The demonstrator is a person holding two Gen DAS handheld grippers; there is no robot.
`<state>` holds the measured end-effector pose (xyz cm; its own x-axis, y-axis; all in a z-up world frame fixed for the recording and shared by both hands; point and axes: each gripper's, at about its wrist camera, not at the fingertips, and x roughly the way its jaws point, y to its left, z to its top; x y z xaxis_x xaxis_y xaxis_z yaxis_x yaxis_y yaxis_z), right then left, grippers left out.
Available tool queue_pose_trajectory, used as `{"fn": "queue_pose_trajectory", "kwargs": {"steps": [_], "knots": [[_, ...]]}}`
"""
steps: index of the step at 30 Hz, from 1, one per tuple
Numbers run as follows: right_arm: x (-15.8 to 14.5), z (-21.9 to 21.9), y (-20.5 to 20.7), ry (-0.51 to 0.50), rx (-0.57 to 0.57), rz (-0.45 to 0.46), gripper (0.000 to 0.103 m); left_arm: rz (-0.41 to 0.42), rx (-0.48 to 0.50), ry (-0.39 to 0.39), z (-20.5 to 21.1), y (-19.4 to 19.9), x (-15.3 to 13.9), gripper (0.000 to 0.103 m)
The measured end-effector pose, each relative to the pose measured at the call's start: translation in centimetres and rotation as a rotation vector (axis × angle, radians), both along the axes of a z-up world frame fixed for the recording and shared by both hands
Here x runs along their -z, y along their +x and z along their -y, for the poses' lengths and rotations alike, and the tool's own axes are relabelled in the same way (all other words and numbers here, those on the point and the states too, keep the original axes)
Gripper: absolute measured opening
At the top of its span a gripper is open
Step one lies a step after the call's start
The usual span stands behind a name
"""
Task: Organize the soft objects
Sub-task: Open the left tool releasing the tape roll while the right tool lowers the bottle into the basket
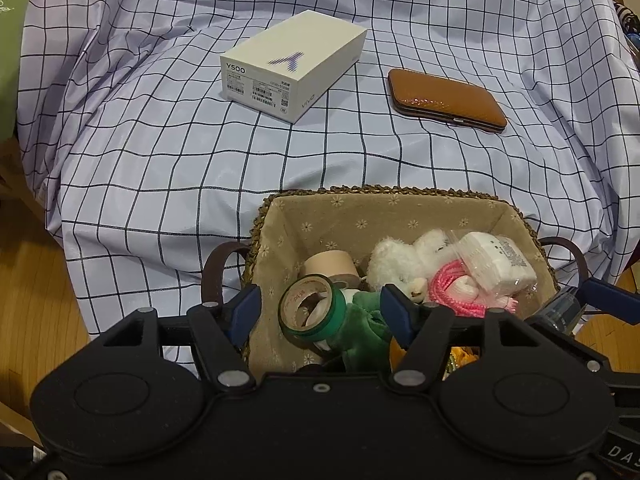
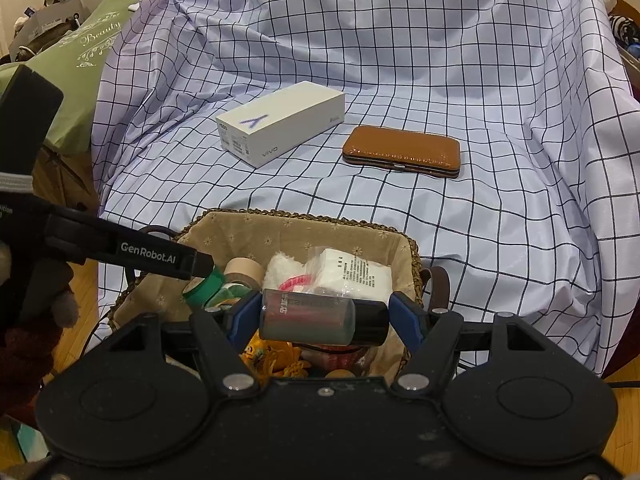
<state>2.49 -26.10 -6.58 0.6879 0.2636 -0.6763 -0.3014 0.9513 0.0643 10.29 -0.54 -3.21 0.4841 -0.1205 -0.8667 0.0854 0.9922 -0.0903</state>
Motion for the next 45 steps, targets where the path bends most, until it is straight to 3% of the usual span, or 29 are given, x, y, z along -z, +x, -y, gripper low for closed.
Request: {"fn": "queue_pose_trajectory", "kwargs": {"steps": [22,45], "knots": [[-0.5,0.4,-0.9,0.034,0.019,0.022,0.069,0.033,-0.014,-0.003,0.0,-1.7,-0.7,0.062],[-1.0,1.8,-2.4,0.069,0.208,-0.002,0.071,0.138,-0.036,0.031,1.1,-6.2,-2.4,0.063]]}}
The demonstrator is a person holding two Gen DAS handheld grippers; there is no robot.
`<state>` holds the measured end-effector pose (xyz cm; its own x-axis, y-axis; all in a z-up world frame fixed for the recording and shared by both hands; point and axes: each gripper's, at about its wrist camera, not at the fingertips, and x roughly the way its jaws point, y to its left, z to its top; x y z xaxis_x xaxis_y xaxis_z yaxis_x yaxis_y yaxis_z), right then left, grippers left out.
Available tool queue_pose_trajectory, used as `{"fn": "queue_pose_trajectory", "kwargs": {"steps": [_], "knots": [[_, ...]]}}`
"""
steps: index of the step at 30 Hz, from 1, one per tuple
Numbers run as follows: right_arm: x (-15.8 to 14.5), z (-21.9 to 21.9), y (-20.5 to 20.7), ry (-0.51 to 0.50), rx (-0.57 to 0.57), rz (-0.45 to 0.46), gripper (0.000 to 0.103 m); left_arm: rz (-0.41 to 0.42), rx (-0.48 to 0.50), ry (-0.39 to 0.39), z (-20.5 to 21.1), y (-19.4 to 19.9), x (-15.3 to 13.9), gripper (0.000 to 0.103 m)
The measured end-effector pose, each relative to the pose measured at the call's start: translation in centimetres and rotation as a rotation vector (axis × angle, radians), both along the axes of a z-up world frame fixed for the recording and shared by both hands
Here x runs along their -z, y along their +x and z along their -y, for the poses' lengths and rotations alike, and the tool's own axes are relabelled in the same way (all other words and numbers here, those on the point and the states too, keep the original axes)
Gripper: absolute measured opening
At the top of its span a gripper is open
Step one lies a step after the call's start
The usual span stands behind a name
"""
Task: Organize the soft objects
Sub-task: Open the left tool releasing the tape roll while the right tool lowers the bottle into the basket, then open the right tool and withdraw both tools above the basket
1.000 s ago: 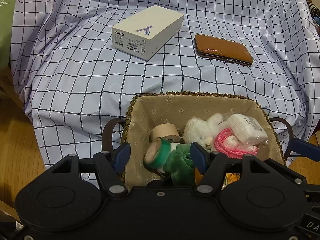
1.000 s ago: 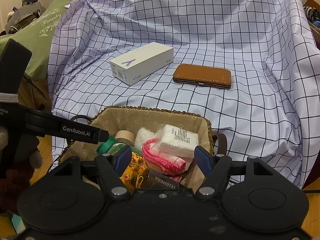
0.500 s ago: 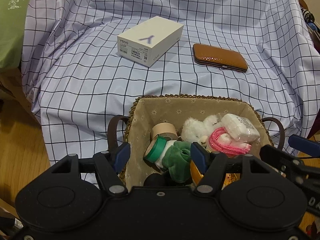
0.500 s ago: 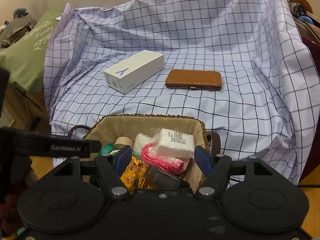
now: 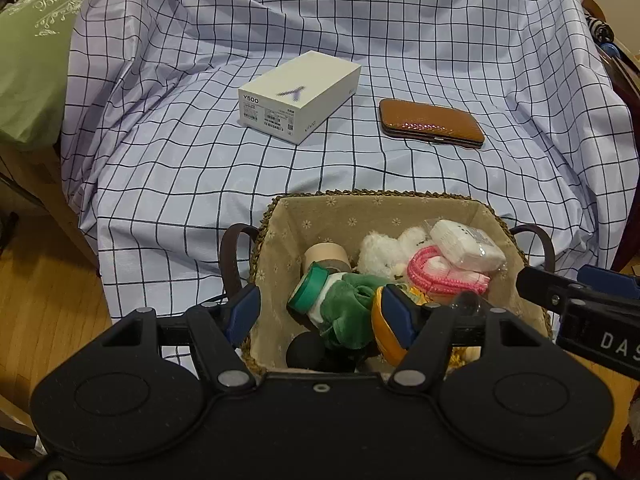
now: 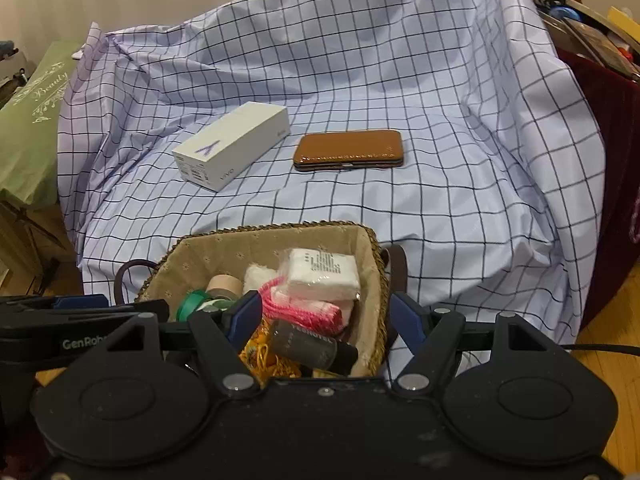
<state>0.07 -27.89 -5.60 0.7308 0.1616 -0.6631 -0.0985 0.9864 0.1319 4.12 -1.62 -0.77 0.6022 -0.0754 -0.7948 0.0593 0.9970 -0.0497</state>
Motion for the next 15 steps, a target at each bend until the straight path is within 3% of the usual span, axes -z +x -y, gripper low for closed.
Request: {"fn": "queue_pose_trajectory", "kwargs": {"steps": [4,8,15], "knots": [[0.0,0.3,-0.8,0.0,0.015,0.004,0.071,0.016,0.0,0.005,0.1,-0.8,-0.2,0.063],[0.0,0.7,-1.5,0.008,0.038,0.008,0.072,0.037,-0.001,0.01,0.3,-1.7,-0.5,0.073],[0.2,0.8,-2.2,0.006,0.065,0.002,0.072,0.06,-0.008,0.005,0.3,-2.8,-0.9,0.075]]}}
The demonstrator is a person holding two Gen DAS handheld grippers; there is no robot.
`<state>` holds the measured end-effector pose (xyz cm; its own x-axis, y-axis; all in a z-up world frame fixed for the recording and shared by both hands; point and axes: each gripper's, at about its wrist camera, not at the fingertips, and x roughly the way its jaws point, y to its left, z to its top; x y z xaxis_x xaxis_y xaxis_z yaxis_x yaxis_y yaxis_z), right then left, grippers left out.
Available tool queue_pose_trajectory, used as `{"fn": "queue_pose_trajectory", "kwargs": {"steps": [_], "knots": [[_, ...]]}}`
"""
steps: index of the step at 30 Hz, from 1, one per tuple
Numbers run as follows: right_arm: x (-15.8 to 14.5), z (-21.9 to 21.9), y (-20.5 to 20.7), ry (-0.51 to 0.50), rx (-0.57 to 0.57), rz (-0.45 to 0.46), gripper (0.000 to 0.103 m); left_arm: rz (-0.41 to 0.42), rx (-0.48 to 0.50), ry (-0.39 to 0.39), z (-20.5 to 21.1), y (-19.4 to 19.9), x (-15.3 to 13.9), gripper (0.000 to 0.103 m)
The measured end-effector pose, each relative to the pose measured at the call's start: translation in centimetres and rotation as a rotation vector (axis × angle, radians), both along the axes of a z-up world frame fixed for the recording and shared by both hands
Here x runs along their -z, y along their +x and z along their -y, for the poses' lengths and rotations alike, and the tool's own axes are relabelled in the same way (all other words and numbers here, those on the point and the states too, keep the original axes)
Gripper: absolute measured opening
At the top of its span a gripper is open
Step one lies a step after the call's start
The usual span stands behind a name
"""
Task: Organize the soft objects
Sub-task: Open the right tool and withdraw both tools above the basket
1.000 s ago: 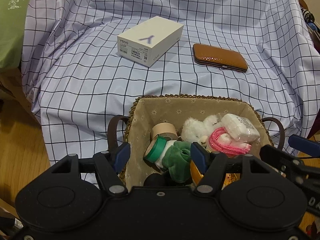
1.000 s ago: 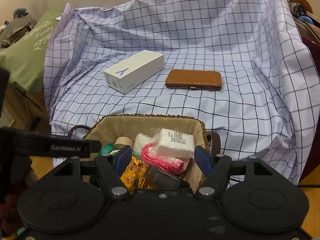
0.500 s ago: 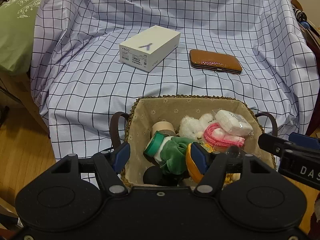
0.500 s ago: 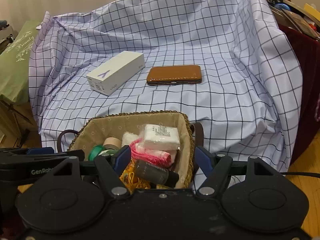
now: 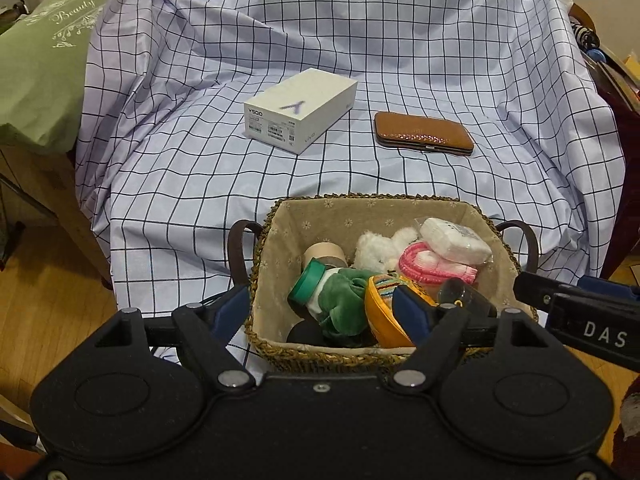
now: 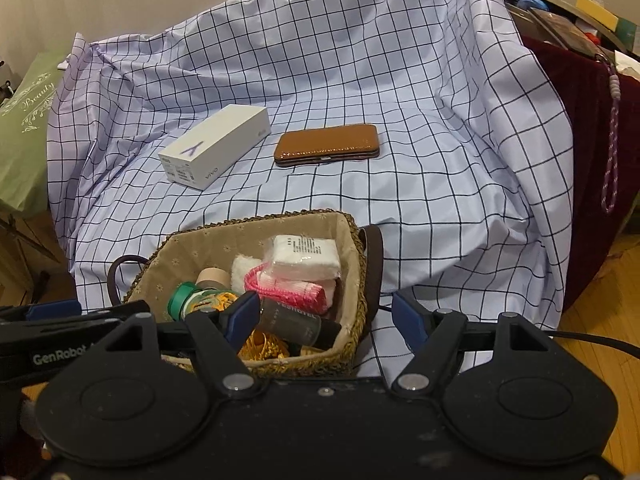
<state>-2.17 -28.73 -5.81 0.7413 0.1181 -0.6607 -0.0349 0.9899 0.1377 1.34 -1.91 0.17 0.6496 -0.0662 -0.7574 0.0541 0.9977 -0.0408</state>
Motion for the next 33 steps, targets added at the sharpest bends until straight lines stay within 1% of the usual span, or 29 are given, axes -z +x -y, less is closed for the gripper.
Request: {"fn": "queue_pose_trajectory", "kwargs": {"steps": [3,15,33], "knots": [[0.1,0.1,-0.3,0.002,0.008,-0.004,0.073,0.003,-0.007,-0.002,-0.1,-0.3,0.0,0.077],[0.0,0.5,-0.8,0.005,0.032,-0.013,0.077,-0.005,-0.012,0.006,-0.1,-1.2,0.1,0.077],[0.3,0.4,-0.6,-0.001,0.04,-0.038,0.078,-0.033,-0.008,0.01,-0.1,-1.4,0.6,0.077]]}}
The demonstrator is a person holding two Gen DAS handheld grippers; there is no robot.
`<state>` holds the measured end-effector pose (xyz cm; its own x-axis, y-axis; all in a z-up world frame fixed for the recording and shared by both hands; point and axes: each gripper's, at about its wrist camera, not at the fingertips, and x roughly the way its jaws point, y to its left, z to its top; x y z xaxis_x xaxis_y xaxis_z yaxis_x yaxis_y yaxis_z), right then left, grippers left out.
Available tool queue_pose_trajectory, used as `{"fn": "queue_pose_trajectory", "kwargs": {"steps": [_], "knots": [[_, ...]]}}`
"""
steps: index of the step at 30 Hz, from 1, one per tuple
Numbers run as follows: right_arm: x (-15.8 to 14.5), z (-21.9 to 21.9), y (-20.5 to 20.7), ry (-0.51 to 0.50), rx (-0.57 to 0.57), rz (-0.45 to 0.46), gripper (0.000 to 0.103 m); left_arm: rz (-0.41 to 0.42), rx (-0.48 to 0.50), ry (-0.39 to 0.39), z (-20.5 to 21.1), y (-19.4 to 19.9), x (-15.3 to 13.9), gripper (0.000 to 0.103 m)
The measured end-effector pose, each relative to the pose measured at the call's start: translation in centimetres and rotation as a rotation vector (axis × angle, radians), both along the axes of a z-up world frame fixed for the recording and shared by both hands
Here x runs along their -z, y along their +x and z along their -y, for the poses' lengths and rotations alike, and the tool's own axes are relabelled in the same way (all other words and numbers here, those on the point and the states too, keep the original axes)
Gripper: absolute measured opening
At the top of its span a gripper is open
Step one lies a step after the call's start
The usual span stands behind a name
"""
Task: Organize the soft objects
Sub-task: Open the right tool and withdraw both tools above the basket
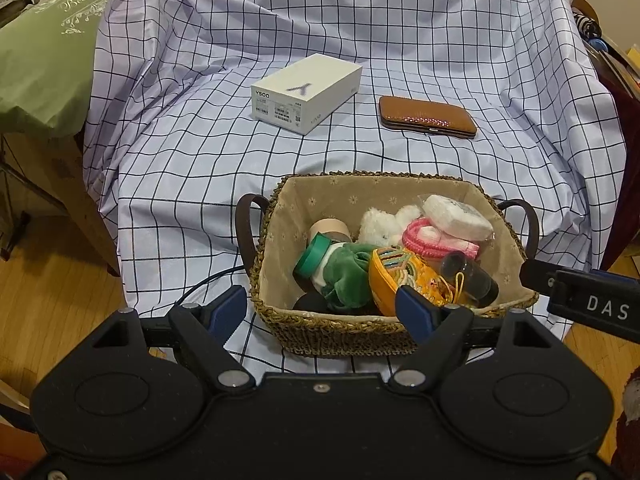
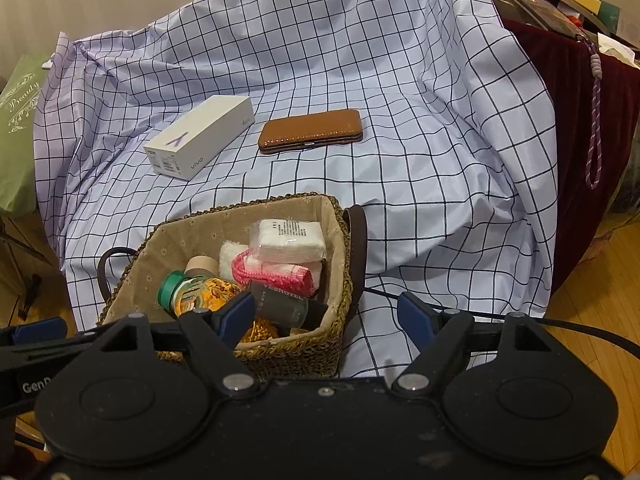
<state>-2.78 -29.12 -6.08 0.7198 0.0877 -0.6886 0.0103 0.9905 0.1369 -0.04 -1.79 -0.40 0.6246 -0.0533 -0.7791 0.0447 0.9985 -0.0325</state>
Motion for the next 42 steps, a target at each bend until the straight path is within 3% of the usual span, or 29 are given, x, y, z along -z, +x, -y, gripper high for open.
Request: {"fn": "queue_pose_trajectory", "kwargs": {"steps": [42], "knots": [[0.28,-0.34,0.08,-0.003,-0.013,-0.015,0.078,-0.008,-0.007,-0.001,-0.18,-0.32,0.55,0.077]]}}
